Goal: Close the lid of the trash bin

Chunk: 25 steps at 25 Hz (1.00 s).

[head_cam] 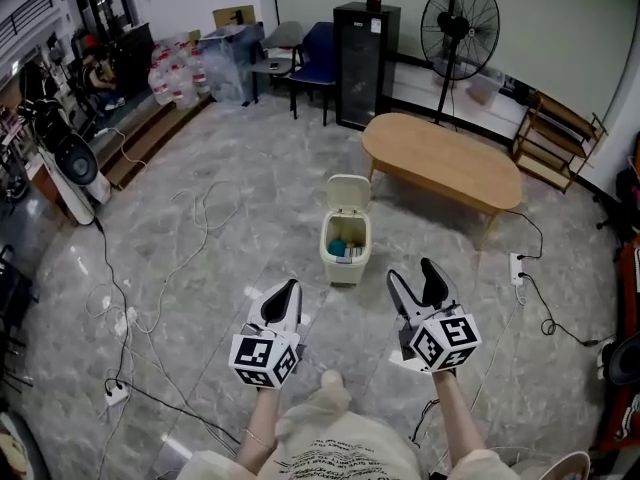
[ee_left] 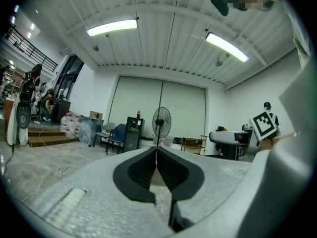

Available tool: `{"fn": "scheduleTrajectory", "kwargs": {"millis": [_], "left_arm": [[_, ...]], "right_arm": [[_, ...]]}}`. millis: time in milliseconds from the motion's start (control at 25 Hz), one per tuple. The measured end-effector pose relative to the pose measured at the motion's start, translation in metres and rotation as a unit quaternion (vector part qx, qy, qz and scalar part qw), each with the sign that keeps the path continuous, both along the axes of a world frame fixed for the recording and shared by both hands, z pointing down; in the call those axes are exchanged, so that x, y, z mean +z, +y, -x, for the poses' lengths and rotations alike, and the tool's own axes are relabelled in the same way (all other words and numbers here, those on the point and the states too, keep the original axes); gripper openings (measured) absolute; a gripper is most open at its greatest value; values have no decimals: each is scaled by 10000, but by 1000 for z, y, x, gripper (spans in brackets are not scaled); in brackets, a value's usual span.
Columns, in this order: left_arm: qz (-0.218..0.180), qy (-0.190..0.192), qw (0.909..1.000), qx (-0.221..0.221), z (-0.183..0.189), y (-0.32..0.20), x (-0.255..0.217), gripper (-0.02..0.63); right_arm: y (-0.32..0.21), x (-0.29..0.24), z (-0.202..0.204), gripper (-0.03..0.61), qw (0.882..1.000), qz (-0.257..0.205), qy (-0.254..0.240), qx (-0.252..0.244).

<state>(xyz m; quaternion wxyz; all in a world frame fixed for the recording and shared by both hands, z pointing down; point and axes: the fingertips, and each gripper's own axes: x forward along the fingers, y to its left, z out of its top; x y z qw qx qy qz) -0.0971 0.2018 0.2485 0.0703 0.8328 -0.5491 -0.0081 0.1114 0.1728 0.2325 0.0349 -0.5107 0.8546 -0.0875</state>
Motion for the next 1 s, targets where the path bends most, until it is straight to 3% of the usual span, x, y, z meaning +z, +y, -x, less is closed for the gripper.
{"fn": "scheduleTrajectory", "kwargs": {"millis": [360, 1000], "left_arm": [[89, 123, 9996, 254, 3, -67, 6, 23], [278, 128, 9995, 47, 22, -133, 29, 23]], "right_arm": [[-57, 7, 7, 302, 9996, 211, 146, 109], [-129, 41, 11, 302, 9986, 517, 132, 22]]}}
